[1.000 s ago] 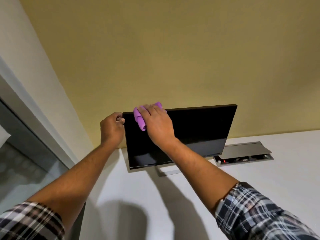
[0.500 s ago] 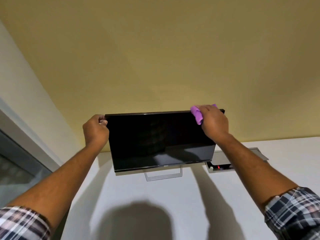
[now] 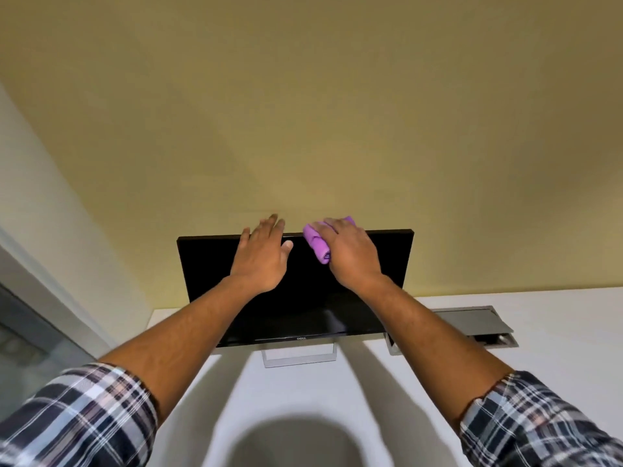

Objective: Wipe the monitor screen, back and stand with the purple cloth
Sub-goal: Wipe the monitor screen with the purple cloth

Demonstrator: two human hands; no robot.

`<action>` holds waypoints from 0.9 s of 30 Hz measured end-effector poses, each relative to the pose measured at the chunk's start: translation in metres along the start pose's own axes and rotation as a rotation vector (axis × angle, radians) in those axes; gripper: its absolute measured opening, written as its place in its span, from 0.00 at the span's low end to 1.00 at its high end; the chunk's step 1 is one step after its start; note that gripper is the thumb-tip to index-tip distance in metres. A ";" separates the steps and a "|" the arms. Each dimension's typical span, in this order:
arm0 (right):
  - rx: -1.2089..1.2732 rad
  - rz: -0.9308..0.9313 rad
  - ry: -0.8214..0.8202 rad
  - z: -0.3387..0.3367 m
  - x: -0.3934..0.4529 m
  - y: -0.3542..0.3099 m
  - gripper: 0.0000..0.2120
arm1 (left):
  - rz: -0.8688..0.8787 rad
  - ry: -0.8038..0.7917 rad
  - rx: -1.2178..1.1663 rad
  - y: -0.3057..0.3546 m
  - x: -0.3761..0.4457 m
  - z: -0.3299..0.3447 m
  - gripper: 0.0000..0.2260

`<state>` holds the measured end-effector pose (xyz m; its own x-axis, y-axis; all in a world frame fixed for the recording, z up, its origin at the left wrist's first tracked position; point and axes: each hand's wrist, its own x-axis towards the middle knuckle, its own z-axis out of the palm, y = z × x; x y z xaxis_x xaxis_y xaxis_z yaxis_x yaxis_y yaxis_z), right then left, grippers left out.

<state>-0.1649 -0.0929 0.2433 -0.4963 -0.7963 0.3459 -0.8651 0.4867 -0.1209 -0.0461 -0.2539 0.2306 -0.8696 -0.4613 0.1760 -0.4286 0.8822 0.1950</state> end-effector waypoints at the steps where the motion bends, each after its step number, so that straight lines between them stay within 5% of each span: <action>1: 0.007 0.014 0.036 0.002 -0.004 0.017 0.32 | 0.016 -0.025 0.045 -0.002 -0.003 0.003 0.27; 5: -0.004 0.144 0.093 -0.006 -0.028 0.082 0.30 | 0.110 -0.006 0.147 -0.014 -0.012 0.010 0.28; 11: -0.169 0.496 0.064 -0.049 -0.025 0.121 0.12 | 0.128 -0.031 0.116 -0.019 -0.008 0.007 0.27; 14: -0.030 0.412 0.300 -0.055 -0.007 0.101 0.22 | 0.128 -0.032 0.117 -0.020 -0.009 0.008 0.27; 19: -0.007 0.004 0.168 0.007 -0.021 0.058 0.32 | 0.137 -0.022 0.121 -0.021 -0.008 0.008 0.27; 24: -0.018 0.267 0.231 0.027 -0.048 0.106 0.41 | 0.175 -0.056 0.110 -0.025 -0.004 0.006 0.27; 27: 0.127 0.475 0.226 0.021 -0.051 0.129 0.34 | 0.170 -0.059 0.090 -0.025 -0.004 0.006 0.28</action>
<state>-0.2521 0.0033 0.1908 -0.8189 -0.3953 0.4162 -0.5585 0.7159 -0.4189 -0.0334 -0.2733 0.2193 -0.9430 -0.3010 0.1416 -0.2923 0.9530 0.0796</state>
